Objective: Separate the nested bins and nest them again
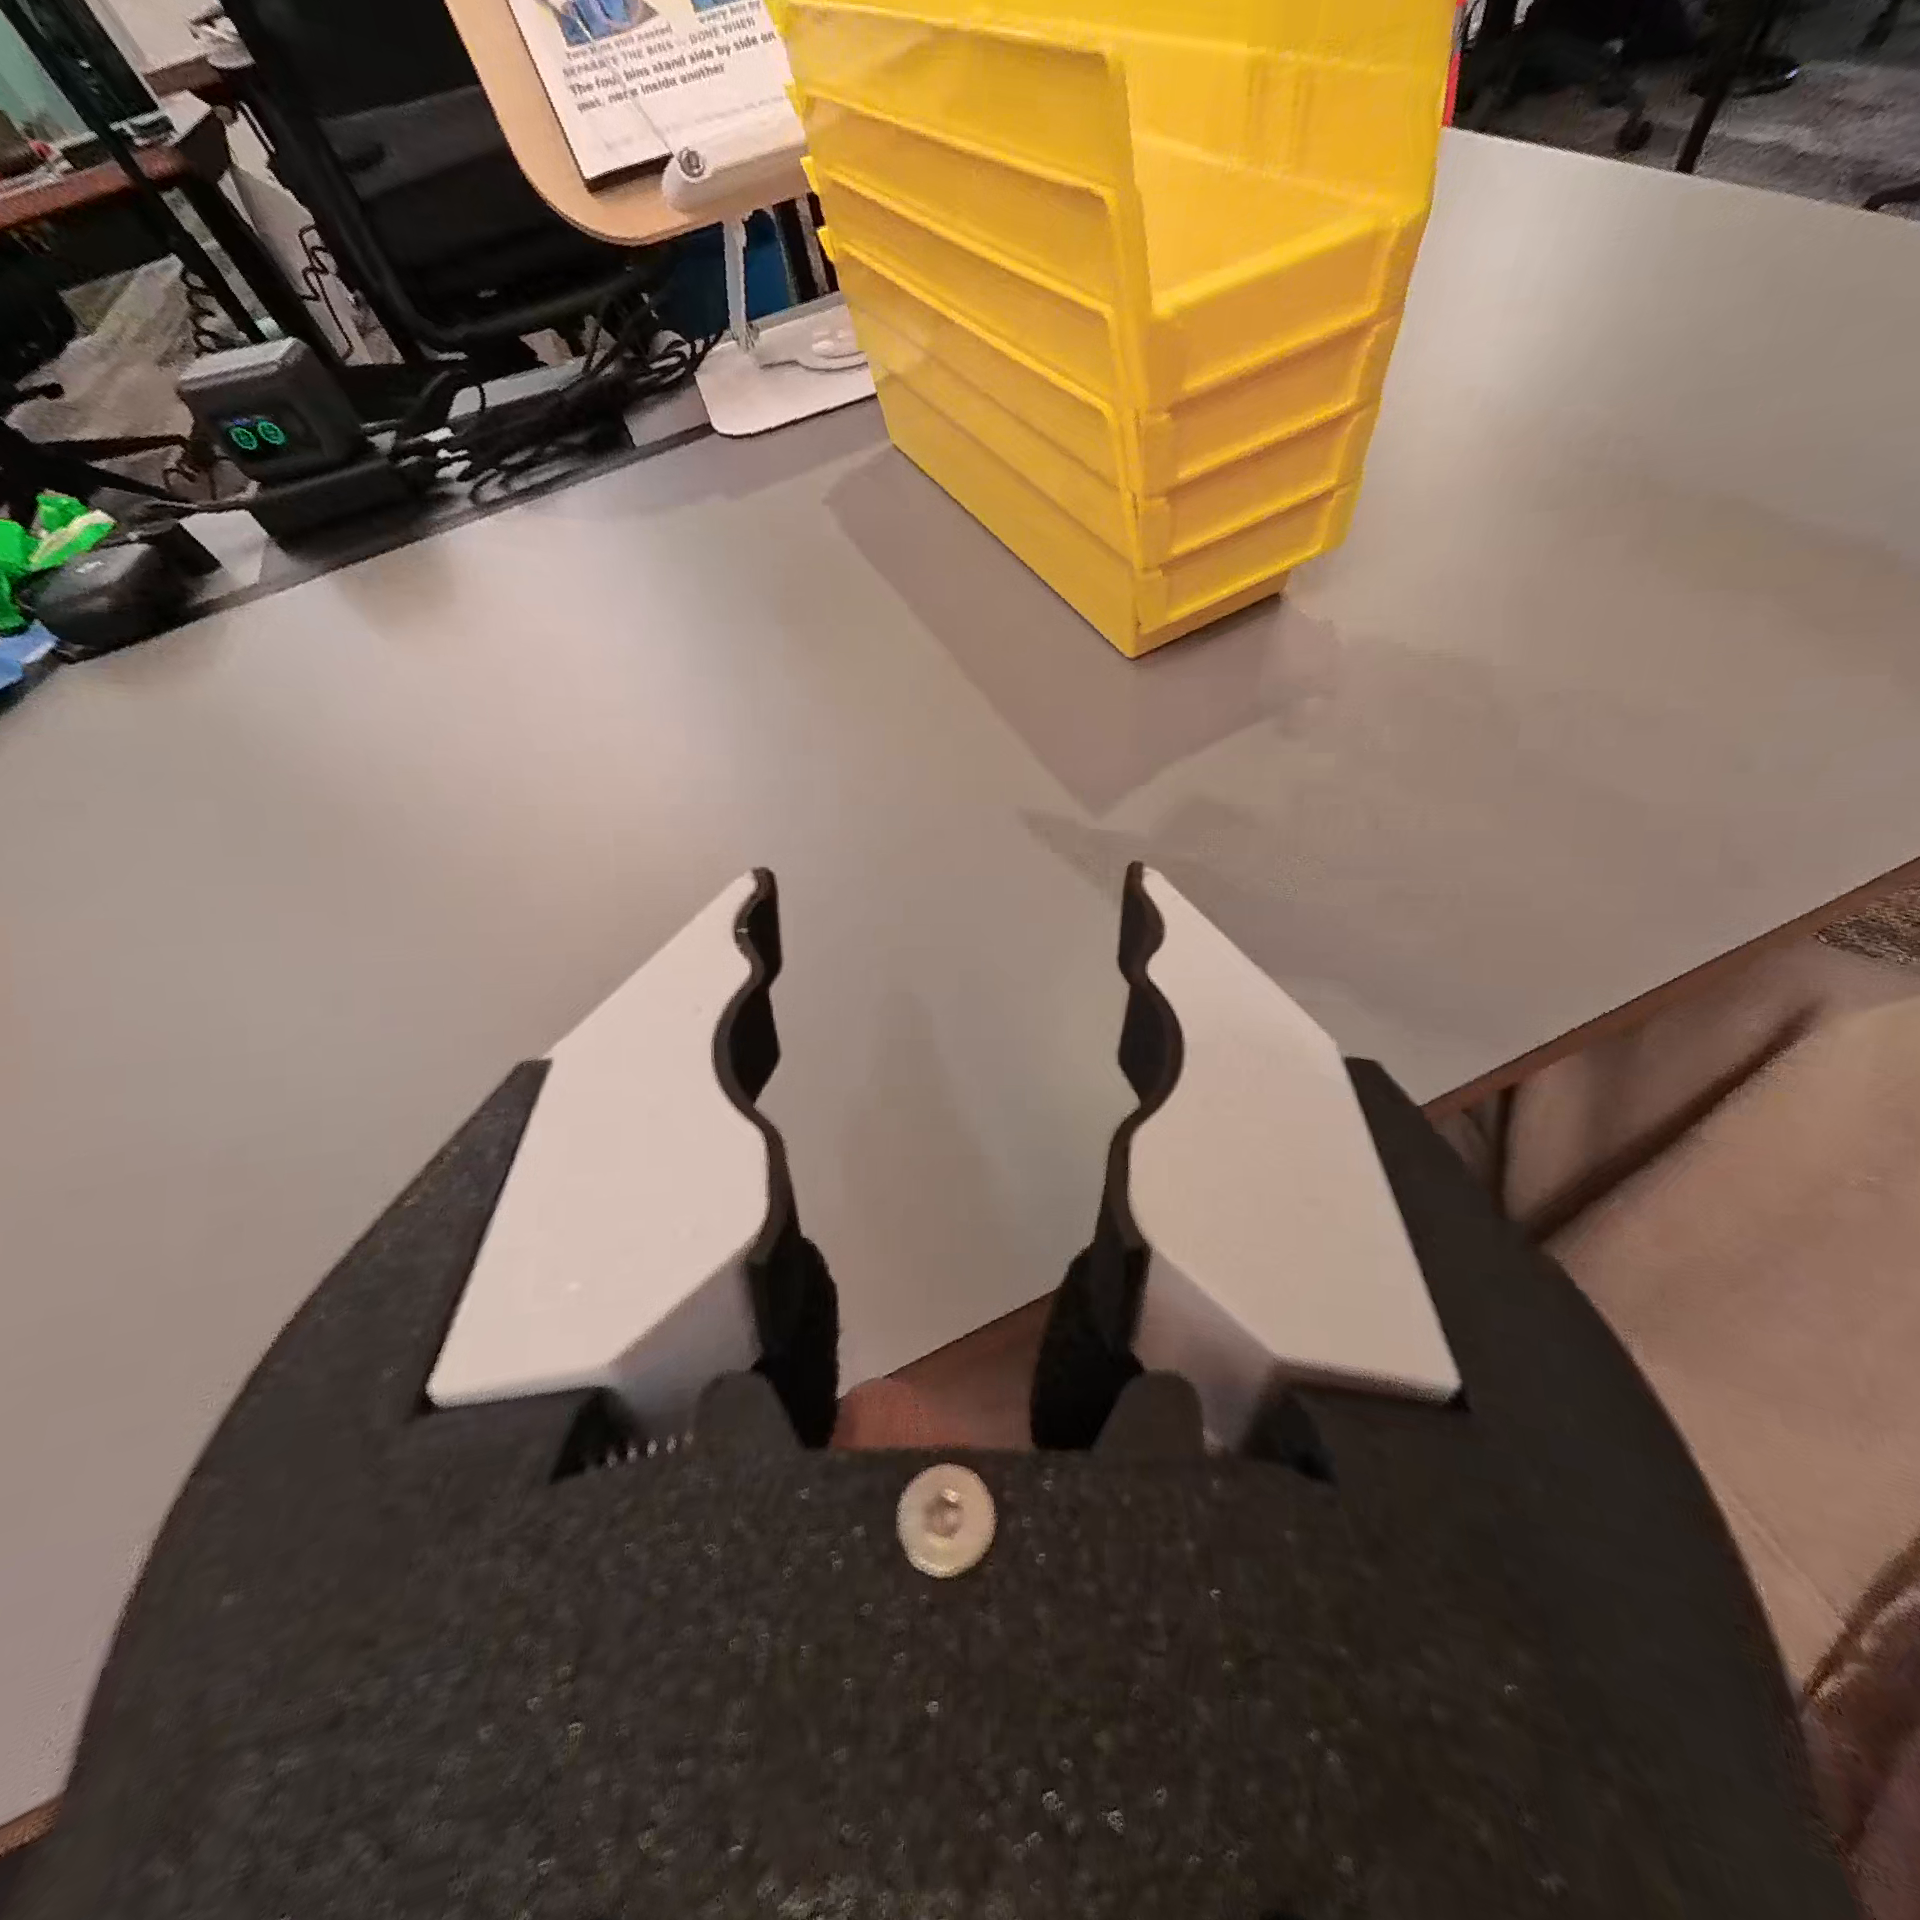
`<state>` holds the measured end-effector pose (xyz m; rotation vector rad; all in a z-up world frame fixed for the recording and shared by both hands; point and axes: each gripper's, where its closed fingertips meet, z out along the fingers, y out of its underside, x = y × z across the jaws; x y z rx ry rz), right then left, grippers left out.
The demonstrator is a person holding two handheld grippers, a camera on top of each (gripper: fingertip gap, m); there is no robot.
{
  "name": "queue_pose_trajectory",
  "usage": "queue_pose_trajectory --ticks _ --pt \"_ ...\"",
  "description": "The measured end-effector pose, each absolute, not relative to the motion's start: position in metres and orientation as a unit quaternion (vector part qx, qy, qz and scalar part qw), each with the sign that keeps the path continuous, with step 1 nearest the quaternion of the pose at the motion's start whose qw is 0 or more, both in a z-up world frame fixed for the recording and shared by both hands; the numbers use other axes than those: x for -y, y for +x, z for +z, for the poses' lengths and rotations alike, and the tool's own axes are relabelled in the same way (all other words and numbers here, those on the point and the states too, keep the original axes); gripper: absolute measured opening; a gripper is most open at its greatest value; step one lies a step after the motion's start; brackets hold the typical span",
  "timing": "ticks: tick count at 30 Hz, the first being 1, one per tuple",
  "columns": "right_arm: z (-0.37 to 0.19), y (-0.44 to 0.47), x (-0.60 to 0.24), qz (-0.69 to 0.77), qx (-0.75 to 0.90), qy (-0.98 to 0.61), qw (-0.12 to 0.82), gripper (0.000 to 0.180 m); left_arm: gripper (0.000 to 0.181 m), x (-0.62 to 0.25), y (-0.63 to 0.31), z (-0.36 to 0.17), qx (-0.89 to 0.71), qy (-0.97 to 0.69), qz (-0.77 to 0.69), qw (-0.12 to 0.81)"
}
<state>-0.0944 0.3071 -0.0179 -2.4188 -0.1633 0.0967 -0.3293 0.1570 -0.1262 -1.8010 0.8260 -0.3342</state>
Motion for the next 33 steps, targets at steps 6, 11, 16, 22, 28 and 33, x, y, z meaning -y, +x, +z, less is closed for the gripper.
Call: queue_pose_trajectory --ticks 6,11,16,22,28,33 --pt "-0.042 -0.083 -0.385 -0.031 -0.012 -0.976 0.214 0.136 0.062 -0.167 -0.337 -0.130 -0.369 -0.746 -0.073 0.549" --pt "-0.076 -0.078 -0.385 -0.064 -0.034 -0.989 0.125 0.121 0.062 -0.171 -0.342 -0.129 -0.356 -0.754 -0.090 0.545" --pt "-0.073 -0.074 -0.384 -0.087 -0.036 -0.989 0.118 0.100 0.061 -0.176 -0.342 -0.134 -0.343 -0.769 -0.114 0.527" --pt "-0.071 -0.076 -0.380 -0.096 -0.033 -0.990 0.103 0.087 0.061 -0.177 -0.336 -0.136 -0.349 -0.771 -0.117 0.520" --pt "-0.069 -0.077 -0.371 -0.087 -0.032 -0.993 0.076 0.085 0.061 -0.176 -0.334 -0.141 -0.359 -0.771 -0.107 0.514" --pt "-0.063 -0.077 -0.364 -0.082 -0.034 -0.993 0.072 0.086 0.061 -0.174 -0.333 -0.143 -0.362 -0.772 -0.109 0.511"
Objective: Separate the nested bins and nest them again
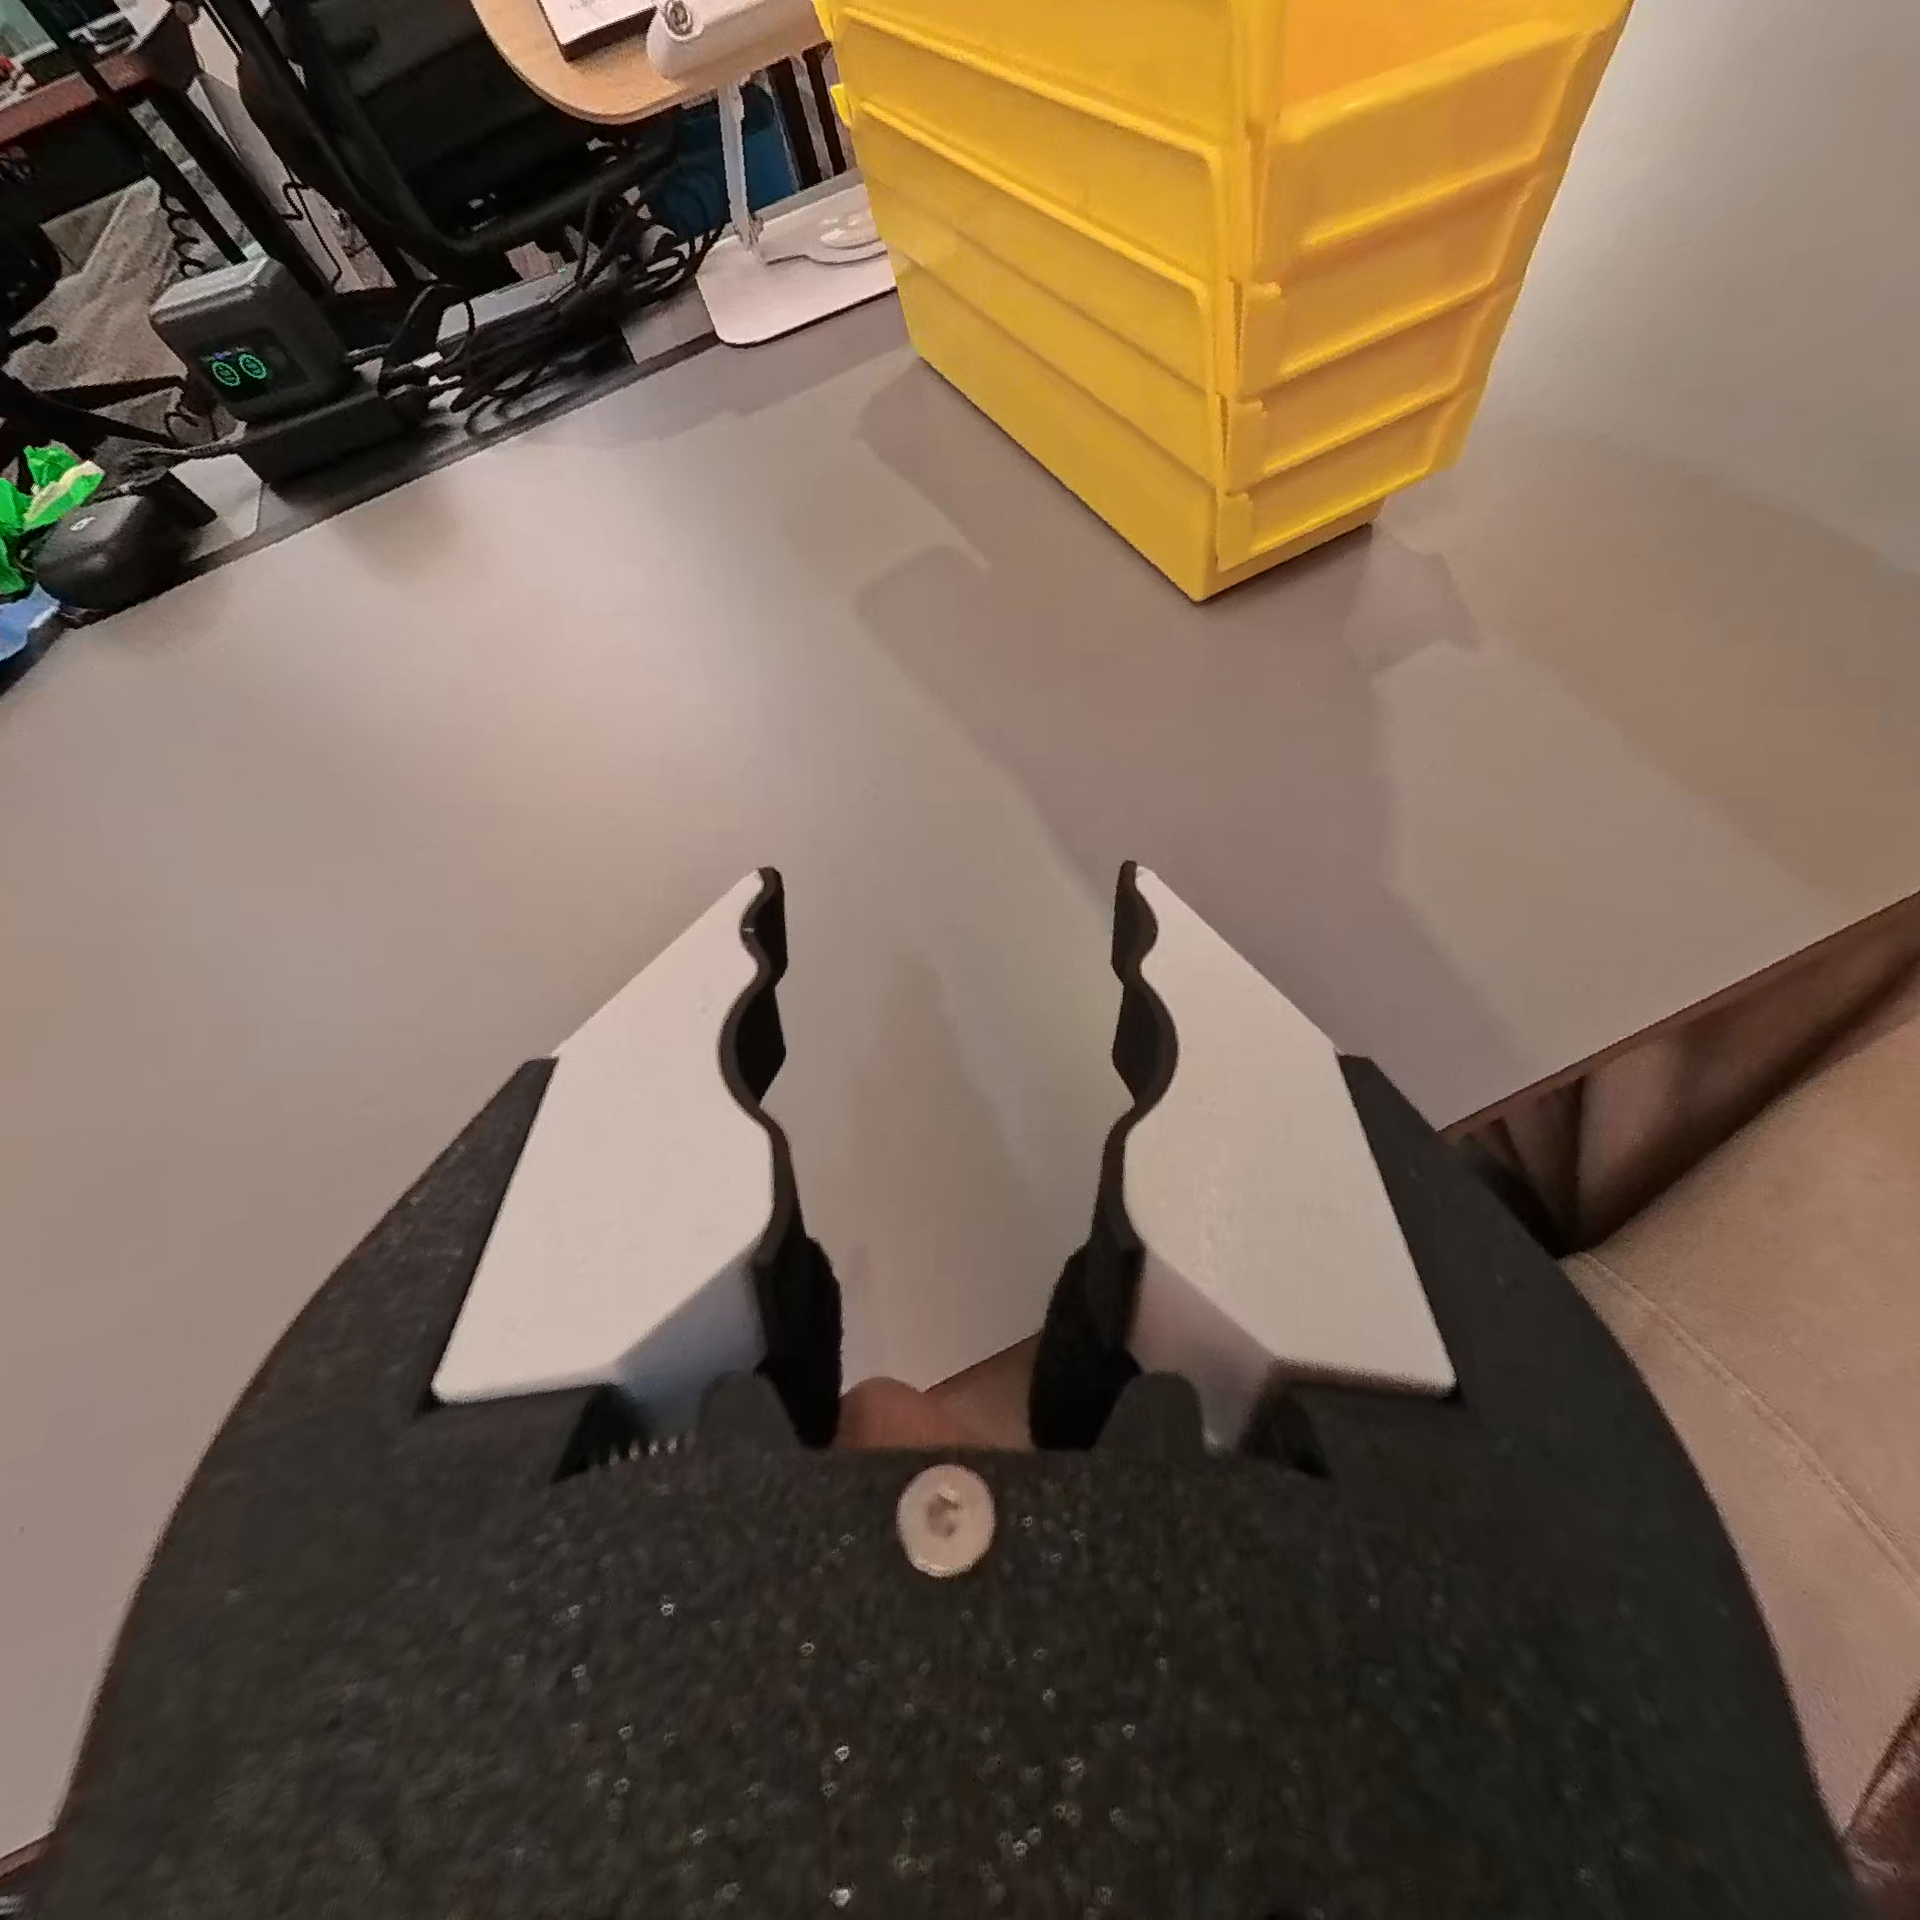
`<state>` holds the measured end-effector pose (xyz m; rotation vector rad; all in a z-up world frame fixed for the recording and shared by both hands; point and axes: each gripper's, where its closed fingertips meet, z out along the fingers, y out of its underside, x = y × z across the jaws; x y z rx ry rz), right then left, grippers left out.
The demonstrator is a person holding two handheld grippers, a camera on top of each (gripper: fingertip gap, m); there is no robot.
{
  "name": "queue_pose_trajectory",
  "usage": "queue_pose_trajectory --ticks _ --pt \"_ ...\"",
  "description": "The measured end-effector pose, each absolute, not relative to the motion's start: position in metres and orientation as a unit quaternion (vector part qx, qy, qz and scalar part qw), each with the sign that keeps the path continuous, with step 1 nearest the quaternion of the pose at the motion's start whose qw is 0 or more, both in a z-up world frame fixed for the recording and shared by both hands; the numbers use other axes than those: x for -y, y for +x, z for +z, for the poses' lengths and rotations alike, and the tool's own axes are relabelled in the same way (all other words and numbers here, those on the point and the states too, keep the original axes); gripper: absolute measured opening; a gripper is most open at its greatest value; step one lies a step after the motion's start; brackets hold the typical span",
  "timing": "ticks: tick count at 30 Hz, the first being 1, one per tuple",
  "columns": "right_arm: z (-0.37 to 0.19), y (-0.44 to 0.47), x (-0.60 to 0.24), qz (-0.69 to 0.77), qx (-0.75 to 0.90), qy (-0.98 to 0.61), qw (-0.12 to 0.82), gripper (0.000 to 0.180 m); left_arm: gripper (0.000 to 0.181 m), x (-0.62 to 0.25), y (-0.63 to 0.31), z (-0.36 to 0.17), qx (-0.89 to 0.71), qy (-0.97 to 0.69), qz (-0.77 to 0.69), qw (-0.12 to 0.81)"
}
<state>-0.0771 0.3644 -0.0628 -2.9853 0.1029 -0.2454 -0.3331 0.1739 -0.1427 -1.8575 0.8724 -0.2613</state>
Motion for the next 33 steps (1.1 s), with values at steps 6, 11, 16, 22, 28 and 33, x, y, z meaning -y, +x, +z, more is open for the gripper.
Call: queue_pose_trajectory --ticks 6,11,16,22,28,33 --pt "-0.044 -0.075 -0.353 -0.086 -0.035 -0.993 0.076 0.086 0.061 -0.170 -0.329 -0.145 -0.369 -0.772 -0.112 0.505" --pt "-0.027 -0.072 -0.339 -0.088 -0.040 -0.992 0.082 0.086 0.061 -0.169 -0.329 -0.146 -0.373 -0.771 -0.108 0.505" --pt "-0.005 -0.070 -0.318 -0.088 -0.040 -0.991 0.088 0.086 0.061 -0.168 -0.328 -0.146 -0.372 -0.772 -0.112 0.503" --pt "0.040 -0.074 -0.298 -0.030 -0.070 -0.987 0.141 0.085 0.061 -0.166 -0.325 -0.147 -0.372 -0.774 -0.118 0.499" --pt "0.078 -0.028 -0.267 -0.083 -0.057 -0.985 0.143 0.085 0.061 -0.165 -0.330 -0.147 -0.373 -0.773 -0.106 0.503" --pt "0.049 0.035 -0.248 -0.098 -0.082 -0.984 0.126 0.084 0.061 -0.167 -0.333 -0.149 -0.372 -0.775 -0.097 0.502"
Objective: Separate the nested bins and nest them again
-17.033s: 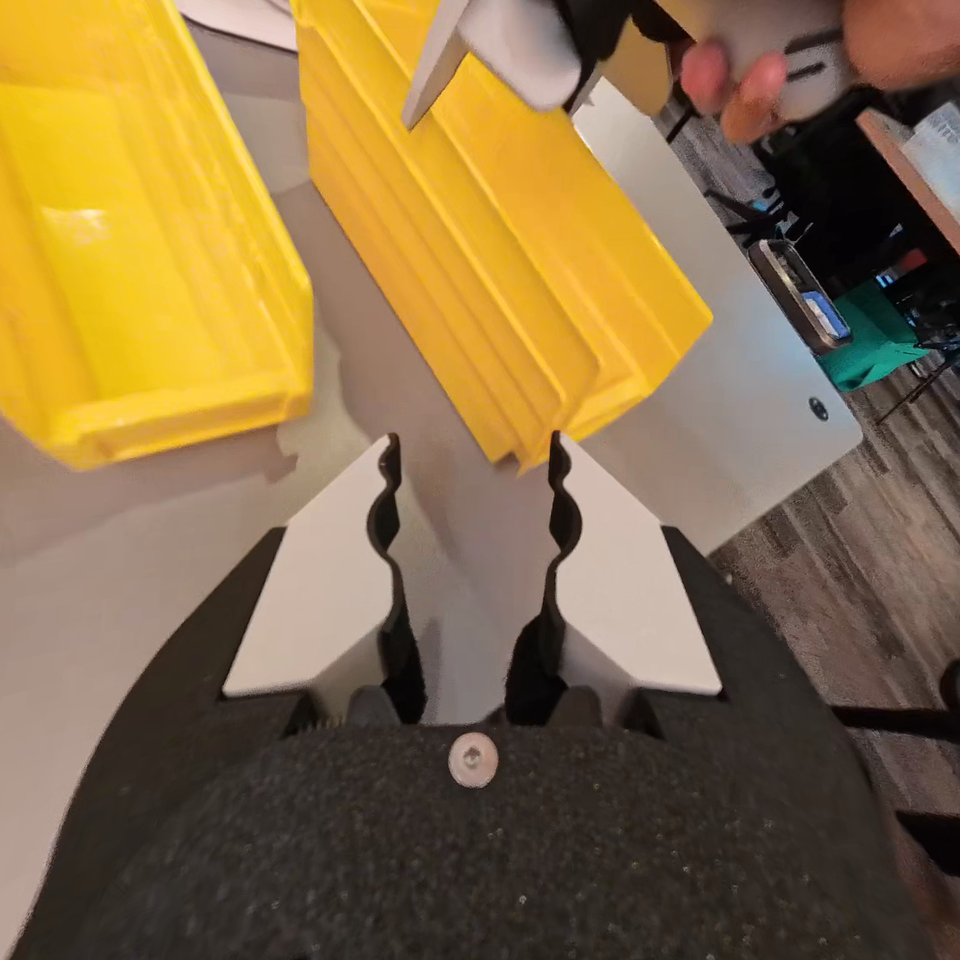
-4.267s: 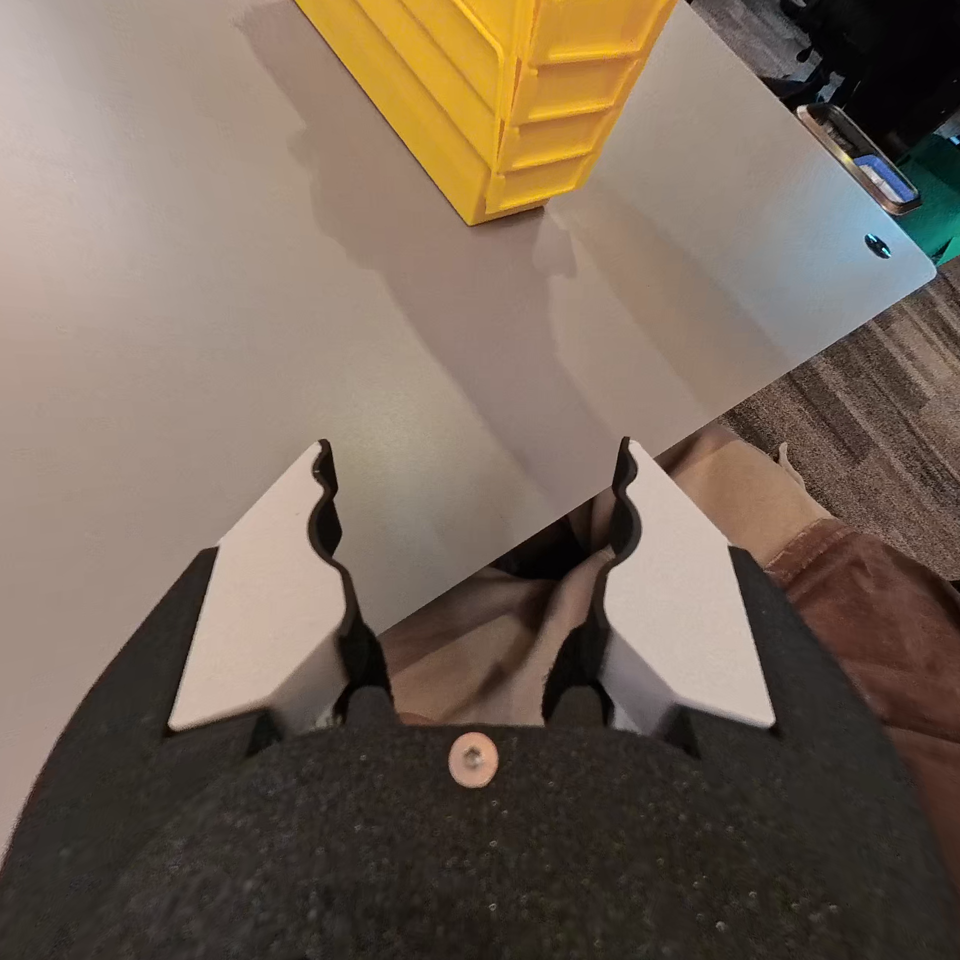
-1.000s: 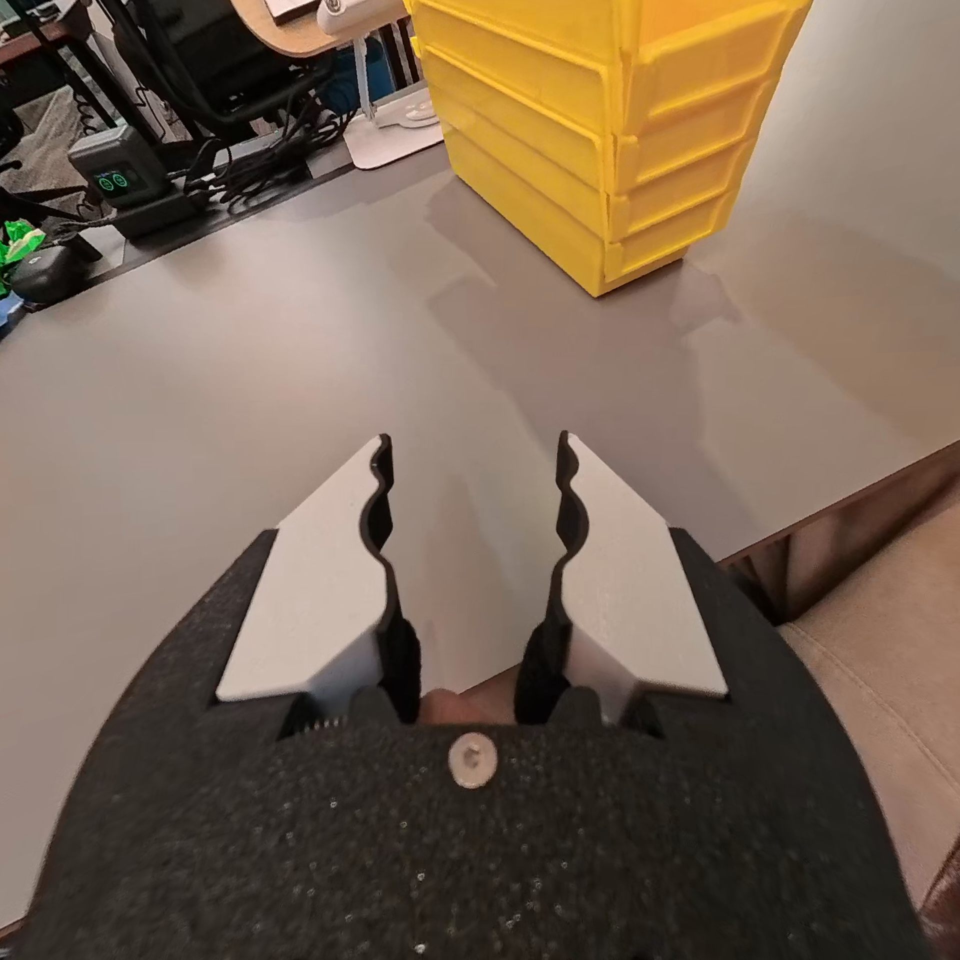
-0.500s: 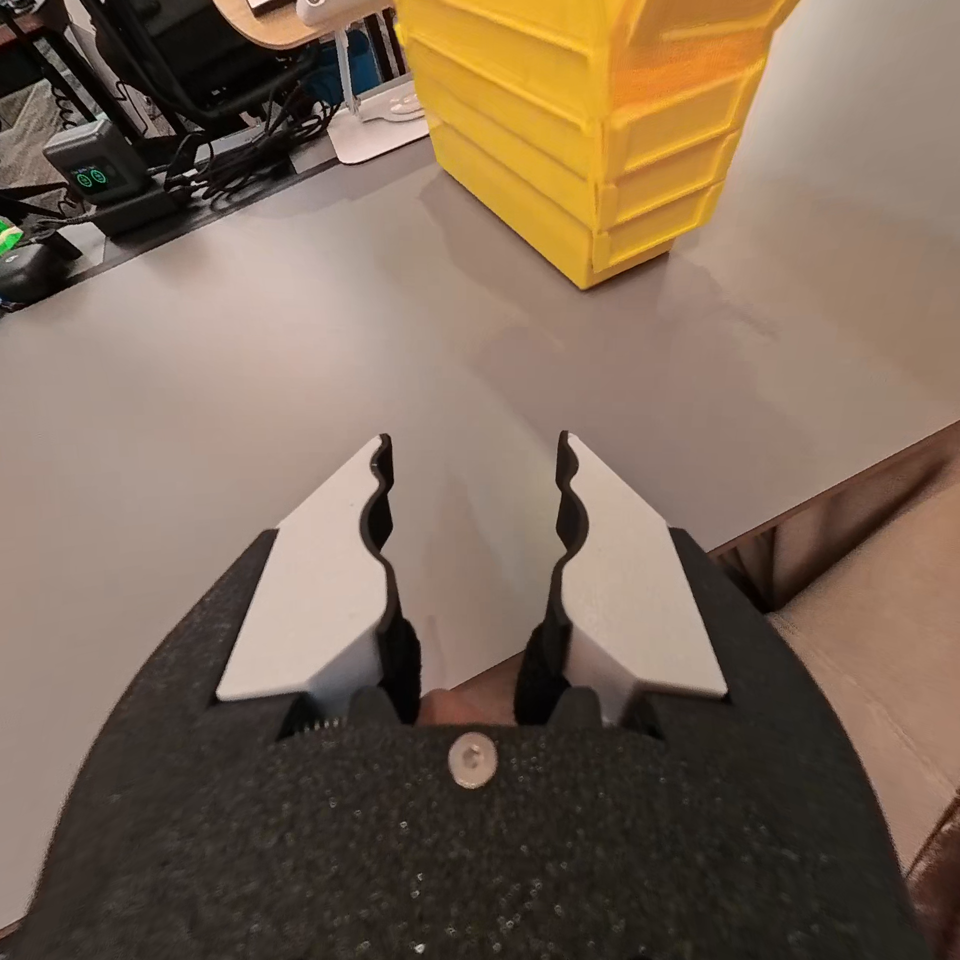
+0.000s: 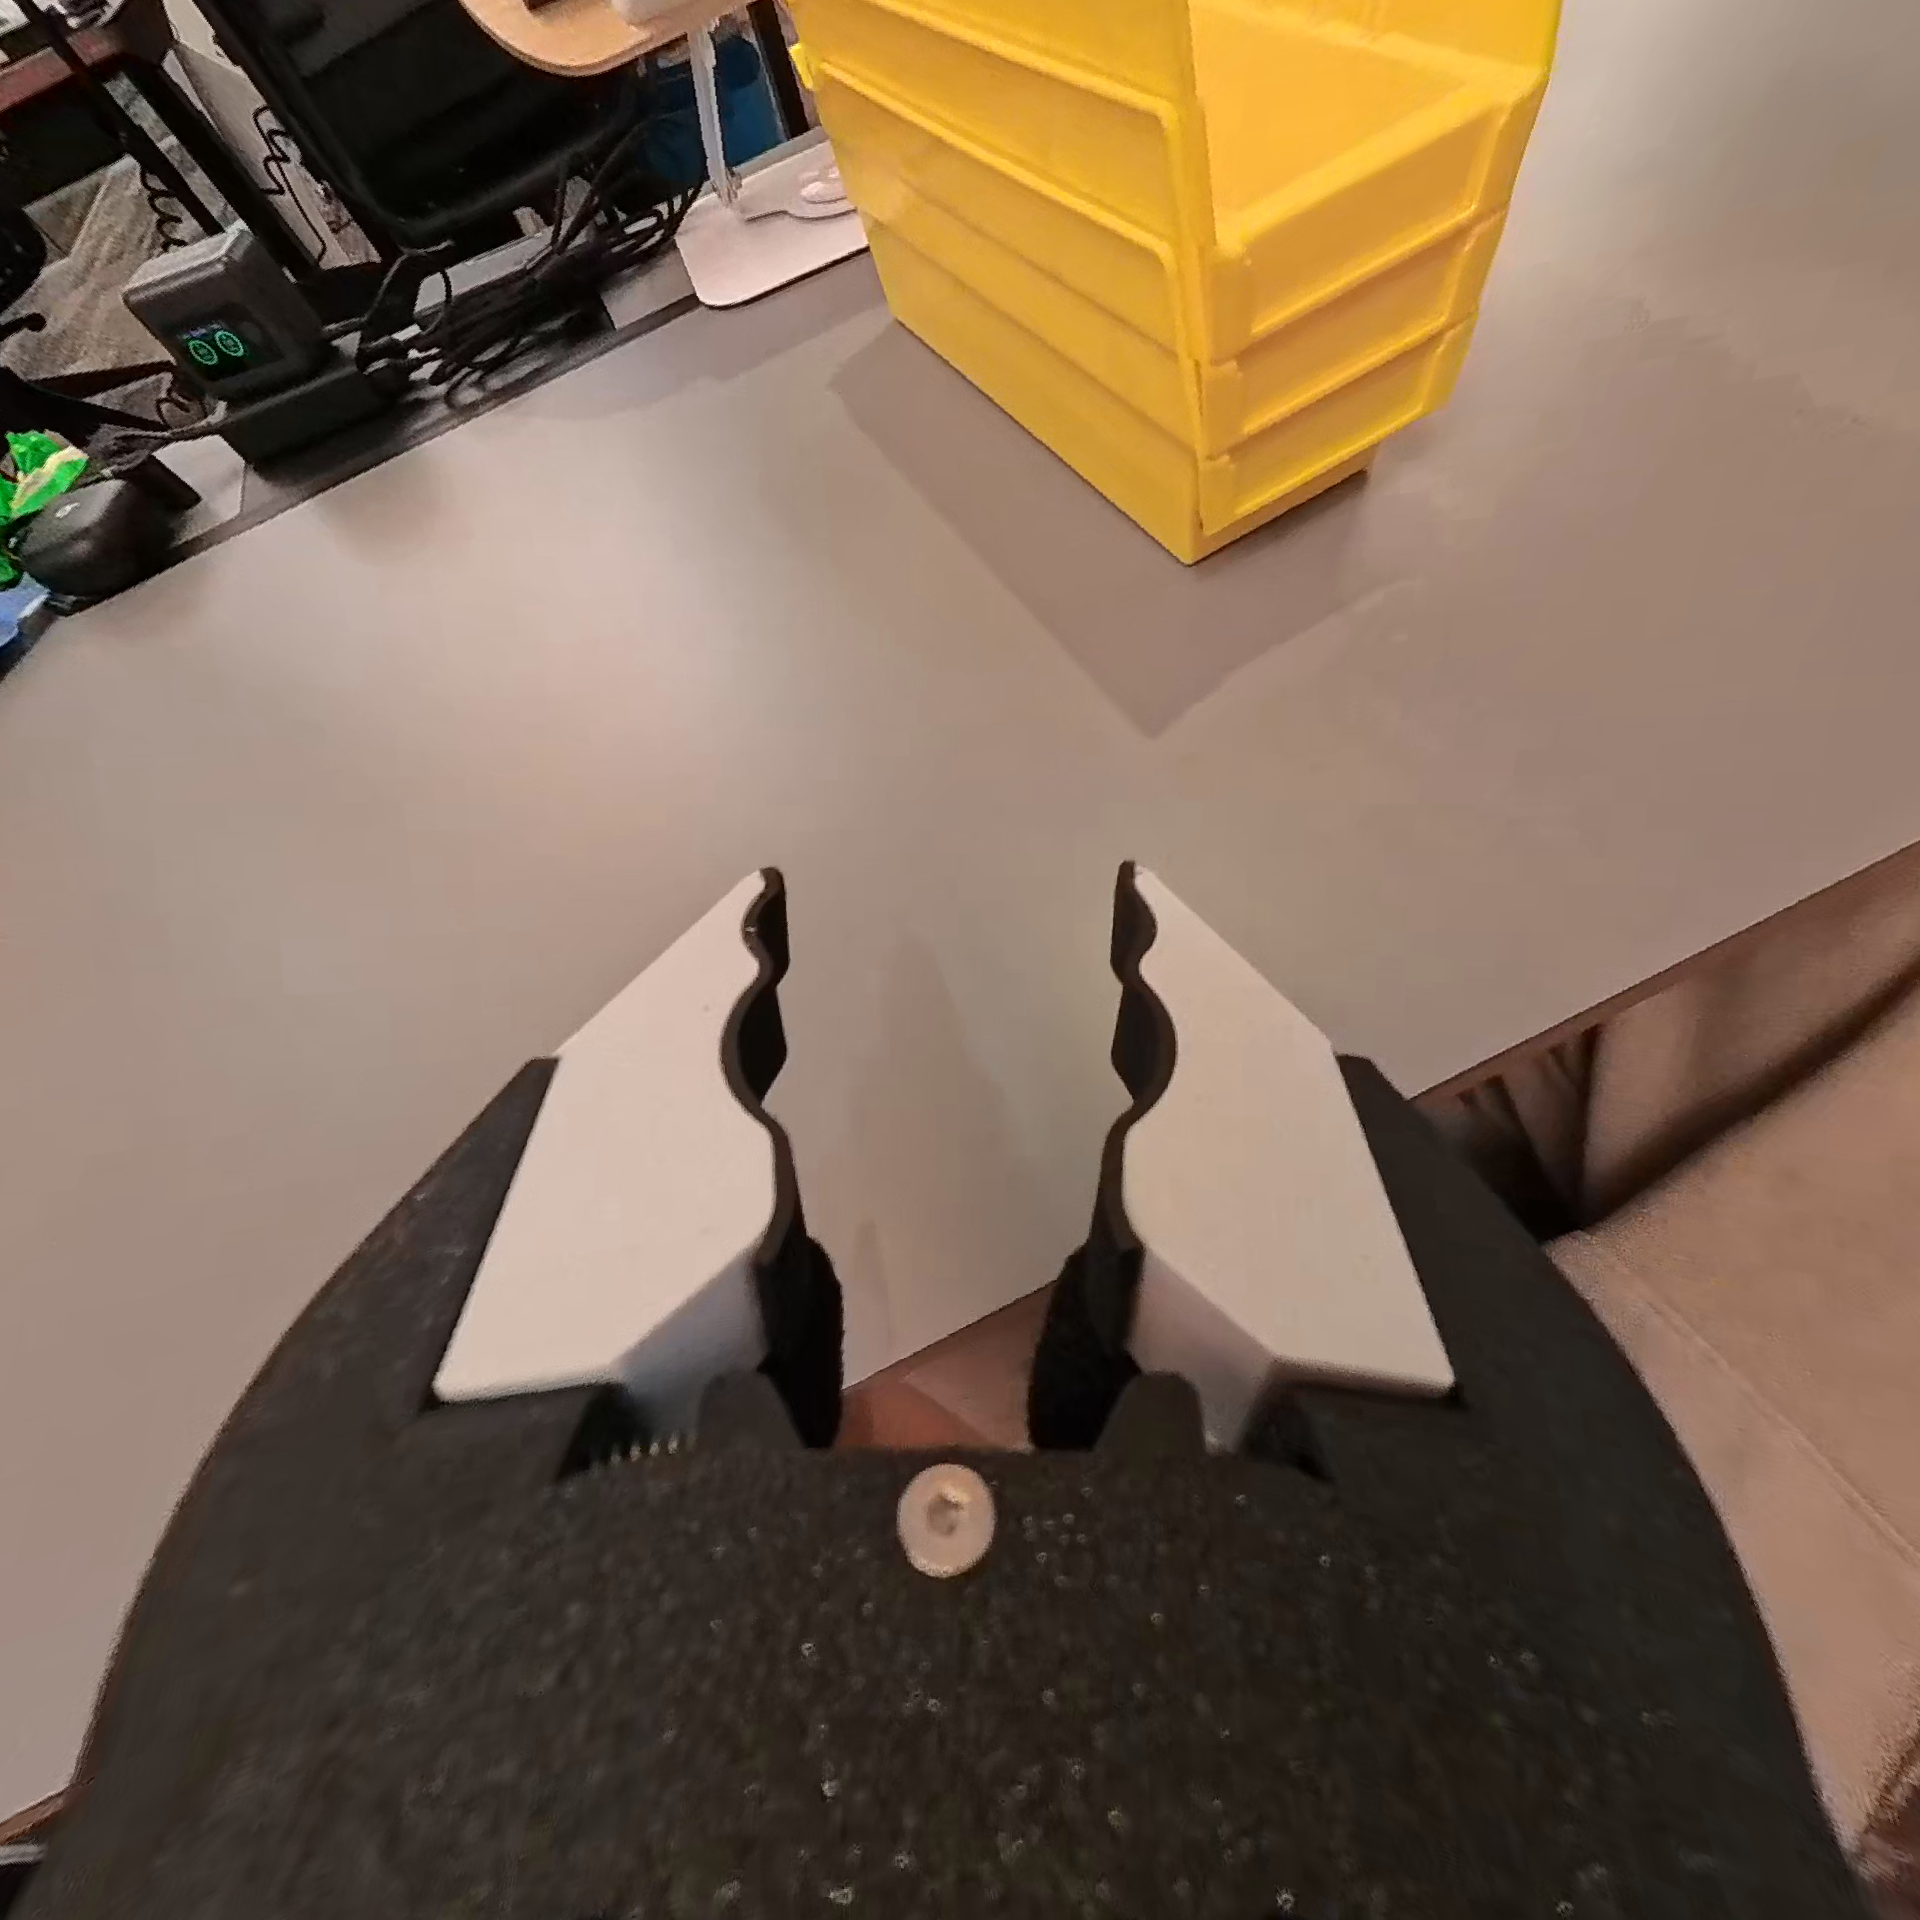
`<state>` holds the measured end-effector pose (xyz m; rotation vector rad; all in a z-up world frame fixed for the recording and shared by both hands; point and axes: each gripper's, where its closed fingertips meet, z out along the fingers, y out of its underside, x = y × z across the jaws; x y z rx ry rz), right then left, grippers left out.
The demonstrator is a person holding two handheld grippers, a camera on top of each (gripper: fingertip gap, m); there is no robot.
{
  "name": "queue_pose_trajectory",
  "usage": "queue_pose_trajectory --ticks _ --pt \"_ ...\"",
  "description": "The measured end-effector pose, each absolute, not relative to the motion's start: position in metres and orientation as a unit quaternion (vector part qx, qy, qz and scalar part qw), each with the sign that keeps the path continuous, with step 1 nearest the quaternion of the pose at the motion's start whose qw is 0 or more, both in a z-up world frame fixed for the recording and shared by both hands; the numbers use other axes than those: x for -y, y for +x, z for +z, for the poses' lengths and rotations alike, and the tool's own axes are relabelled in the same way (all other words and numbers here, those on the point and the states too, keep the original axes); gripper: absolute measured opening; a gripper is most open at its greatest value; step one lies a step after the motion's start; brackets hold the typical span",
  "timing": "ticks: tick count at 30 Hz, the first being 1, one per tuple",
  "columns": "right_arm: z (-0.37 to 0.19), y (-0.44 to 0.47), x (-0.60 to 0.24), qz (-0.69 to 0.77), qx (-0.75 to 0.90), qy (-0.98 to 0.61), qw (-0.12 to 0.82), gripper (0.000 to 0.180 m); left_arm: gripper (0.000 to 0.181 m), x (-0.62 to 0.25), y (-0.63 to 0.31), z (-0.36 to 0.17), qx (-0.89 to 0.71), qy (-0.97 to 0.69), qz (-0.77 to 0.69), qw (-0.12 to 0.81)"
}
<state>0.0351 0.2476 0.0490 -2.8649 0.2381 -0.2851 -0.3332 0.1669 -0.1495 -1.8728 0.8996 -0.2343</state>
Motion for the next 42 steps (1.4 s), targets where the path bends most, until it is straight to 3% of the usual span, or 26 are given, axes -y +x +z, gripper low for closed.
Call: queue_pose_trajectory --ticks 12,13,16,18,20,24,26,29,35,38,42 --pt "-0.103 0.128 -0.265 -0.099 -0.098 -0.987 0.081 0.087 0.061 -0.176 -0.336 -0.161 -0.381 -0.780 -0.070 0.491" --pt "-0.109 0.114 -0.277 -0.046 -0.082 -0.990 0.105 0.010 0.061 -0.176 -0.336 -0.162 -0.382 -0.781 -0.069 0.489" --pt "-0.106 0.144 -0.297 -0.130 -0.078 -0.976 0.157 0.000 0.061 -0.176 -0.338 -0.162 -0.378 -0.783 -0.071 0.488" --pt "-0.108 0.152 -0.300 -0.164 -0.043 -0.975 0.143 0.015 0.061 -0.176 -0.339 -0.160 -0.374 -0.783 -0.073 0.492" --pt "-0.098 0.162 -0.303 -0.192 -0.010 -0.968 0.160 0.011 0.061 -0.176 -0.341 -0.160 -0.372 -0.784 -0.075 0.490" --pt "-0.096 0.158 -0.295 -0.078 -0.070 -0.976 0.192 0.043 0.061 -0.178 -0.344 -0.162 -0.369 -0.788 -0.076 0.487" --pt "-0.094 0.157 -0.296 -0.016 -0.099 -0.967 0.234 0.062 0.061 -0.178 -0.343 -0.164 -0.369 -0.791 -0.079 0.482" --pt "-0.108 0.145 -0.294 0.048 -0.118 -0.966 0.224 0.104 0.061 -0.177 -0.339 -0.167 -0.376 -0.792 -0.078 0.475" --pt "-0.081 0.042 -0.335 0.090 -0.037 -0.958 0.268 0.128 0.061 -0.176 -0.328 -0.168 -0.392 -0.784 -0.073 0.476" --pt "-0.070 -0.029 -0.354 0.111 -0.006 -0.964 0.241 0.139 0.061 -0.175 -0.325 -0.168 -0.398 -0.781 -0.070 0.476" --pt "-0.084 -0.072 -0.373 0.084 -0.025 -0.978 0.191 0.141 0.061 -0.174 -0.329 -0.167 -0.400 -0.778 -0.064 0.480"
